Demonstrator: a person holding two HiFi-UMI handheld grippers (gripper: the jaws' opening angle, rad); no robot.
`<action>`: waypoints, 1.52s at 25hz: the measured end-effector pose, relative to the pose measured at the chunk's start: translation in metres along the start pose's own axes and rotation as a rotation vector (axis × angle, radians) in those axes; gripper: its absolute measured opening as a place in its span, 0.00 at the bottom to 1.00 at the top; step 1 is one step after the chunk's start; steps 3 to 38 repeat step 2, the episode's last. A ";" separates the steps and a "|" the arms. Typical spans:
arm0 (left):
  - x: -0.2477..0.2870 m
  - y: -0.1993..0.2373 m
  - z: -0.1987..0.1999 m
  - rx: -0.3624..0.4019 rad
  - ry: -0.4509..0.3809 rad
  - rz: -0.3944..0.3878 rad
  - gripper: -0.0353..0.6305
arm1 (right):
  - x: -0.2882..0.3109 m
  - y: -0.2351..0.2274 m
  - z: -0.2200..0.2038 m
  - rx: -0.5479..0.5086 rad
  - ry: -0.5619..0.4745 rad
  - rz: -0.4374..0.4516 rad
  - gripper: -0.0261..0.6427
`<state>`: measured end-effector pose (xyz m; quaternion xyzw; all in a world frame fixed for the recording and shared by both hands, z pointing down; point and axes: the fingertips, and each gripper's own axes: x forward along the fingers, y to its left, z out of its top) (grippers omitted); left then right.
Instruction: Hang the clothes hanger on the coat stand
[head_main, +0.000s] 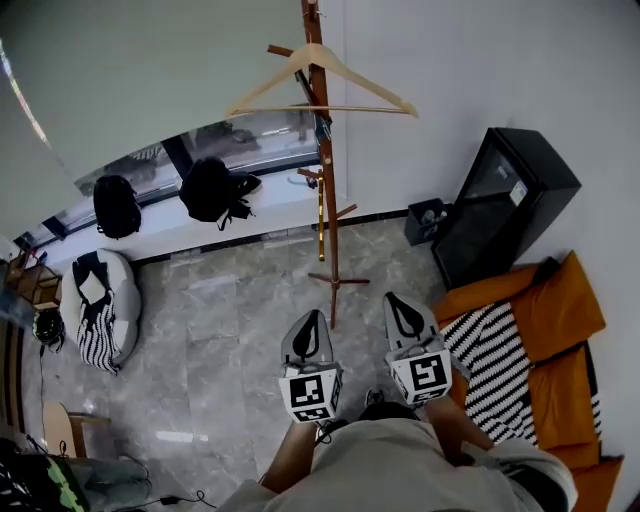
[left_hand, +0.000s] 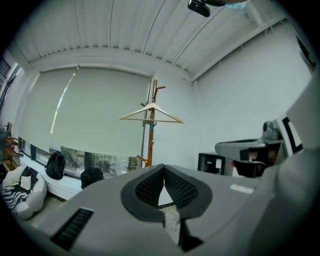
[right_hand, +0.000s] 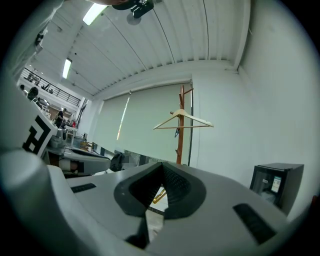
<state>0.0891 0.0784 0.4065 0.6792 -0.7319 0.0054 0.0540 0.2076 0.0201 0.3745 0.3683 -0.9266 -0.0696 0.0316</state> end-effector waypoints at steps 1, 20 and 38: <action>-0.003 -0.003 -0.002 0.004 0.005 -0.009 0.07 | -0.004 0.001 0.000 0.002 -0.001 -0.003 0.05; -0.005 -0.005 -0.003 0.010 0.008 -0.018 0.07 | -0.007 0.003 0.000 0.004 -0.003 -0.005 0.05; -0.005 -0.005 -0.003 0.010 0.008 -0.018 0.07 | -0.007 0.003 0.000 0.004 -0.003 -0.005 0.05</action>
